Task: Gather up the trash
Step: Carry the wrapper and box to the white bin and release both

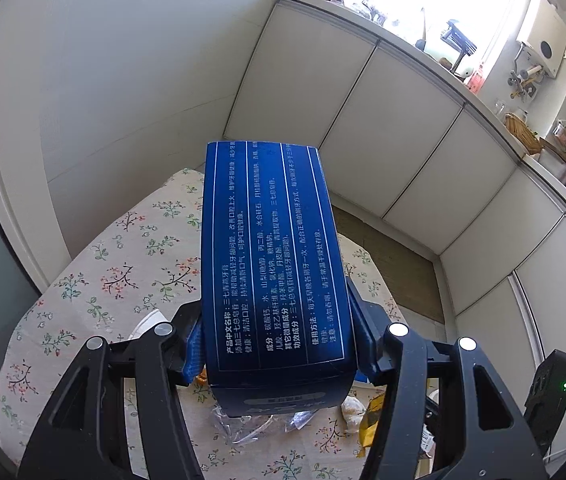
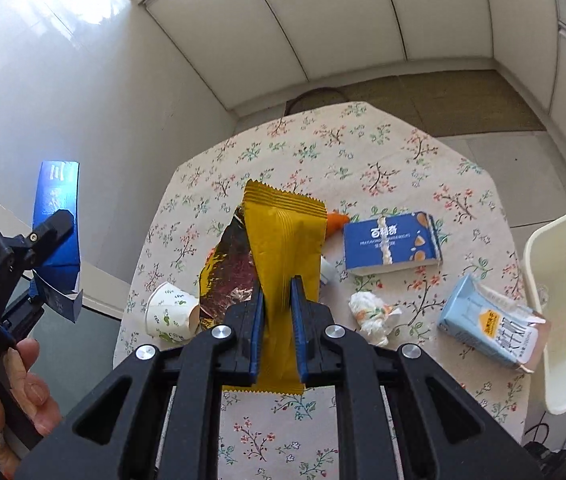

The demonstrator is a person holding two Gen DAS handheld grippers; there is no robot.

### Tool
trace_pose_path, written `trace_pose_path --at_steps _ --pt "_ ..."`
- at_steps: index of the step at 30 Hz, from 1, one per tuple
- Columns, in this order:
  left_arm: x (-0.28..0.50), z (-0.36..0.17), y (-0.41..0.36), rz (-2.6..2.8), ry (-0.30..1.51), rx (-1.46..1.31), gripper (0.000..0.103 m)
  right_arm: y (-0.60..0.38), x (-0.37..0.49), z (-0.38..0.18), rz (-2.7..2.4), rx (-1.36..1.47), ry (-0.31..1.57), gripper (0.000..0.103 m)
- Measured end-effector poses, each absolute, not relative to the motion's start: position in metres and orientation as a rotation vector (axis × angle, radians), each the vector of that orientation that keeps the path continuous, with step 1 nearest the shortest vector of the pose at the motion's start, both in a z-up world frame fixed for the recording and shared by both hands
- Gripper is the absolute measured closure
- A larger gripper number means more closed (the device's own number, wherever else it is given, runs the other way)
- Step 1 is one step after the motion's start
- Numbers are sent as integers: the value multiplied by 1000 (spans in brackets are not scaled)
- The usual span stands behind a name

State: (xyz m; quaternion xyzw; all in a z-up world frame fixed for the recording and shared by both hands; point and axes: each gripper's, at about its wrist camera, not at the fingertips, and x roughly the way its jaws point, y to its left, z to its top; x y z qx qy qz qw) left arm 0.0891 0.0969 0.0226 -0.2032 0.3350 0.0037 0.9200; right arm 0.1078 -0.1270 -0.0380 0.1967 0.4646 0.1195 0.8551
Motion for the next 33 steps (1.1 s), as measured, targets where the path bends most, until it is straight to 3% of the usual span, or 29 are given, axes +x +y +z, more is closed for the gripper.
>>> trace_pose_path --at_steps 25,33 --pt "100 27 6 -145 688 -349 48 -267 68 18 -81 345 677 90" --pt "101 27 -36 -204 698 -322 48 -328 58 10 -256 345 691 90"
